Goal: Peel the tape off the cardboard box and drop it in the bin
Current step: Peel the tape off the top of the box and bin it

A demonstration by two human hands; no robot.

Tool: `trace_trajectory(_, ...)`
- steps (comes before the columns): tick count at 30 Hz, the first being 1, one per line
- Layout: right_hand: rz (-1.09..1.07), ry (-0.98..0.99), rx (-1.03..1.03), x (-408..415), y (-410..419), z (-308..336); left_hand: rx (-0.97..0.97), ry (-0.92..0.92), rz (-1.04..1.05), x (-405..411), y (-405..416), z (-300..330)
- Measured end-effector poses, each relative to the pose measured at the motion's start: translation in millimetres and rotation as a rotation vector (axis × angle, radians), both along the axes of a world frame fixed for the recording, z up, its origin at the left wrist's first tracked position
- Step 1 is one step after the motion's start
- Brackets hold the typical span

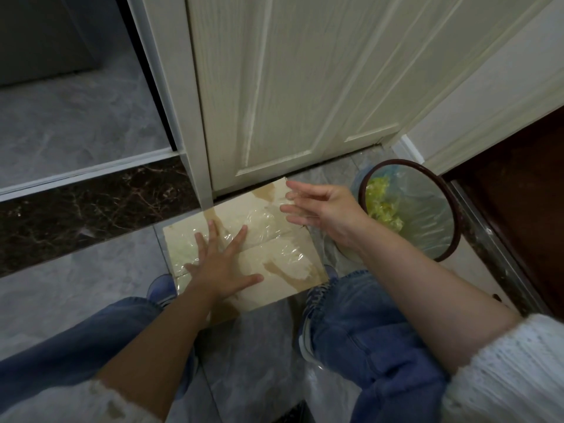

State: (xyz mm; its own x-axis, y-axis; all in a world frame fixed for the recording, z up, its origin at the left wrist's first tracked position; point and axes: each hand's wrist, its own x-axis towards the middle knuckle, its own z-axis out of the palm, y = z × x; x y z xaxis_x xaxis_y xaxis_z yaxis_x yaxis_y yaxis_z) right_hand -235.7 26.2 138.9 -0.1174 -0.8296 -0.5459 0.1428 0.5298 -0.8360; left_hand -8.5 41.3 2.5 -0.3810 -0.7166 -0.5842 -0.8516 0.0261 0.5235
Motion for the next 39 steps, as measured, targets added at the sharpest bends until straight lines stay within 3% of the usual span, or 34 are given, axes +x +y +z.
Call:
trace_trajectory(12,-0.038,-0.136,0.040,-5.7,-4.2,-6.3,-0.003,0.002,-0.003,1.1,-0.7,-2.9)
trace_trajectory(19,-0.048,-0.016,-0.064,-5.9,-1.8,-7.4,-0.004,-0.007,-0.003,-0.7,-0.8,-1.9)
trace_trajectory(26,-0.050,0.031,0.022,-4.8,-1.1,-9.7,-0.008,-0.024,0.001,-1.6,-0.2,0.1)
trace_trajectory(39,-0.115,-0.117,0.022,-7.6,-2.0,-9.4,-0.012,-0.011,-0.001,-0.9,0.1,1.7)
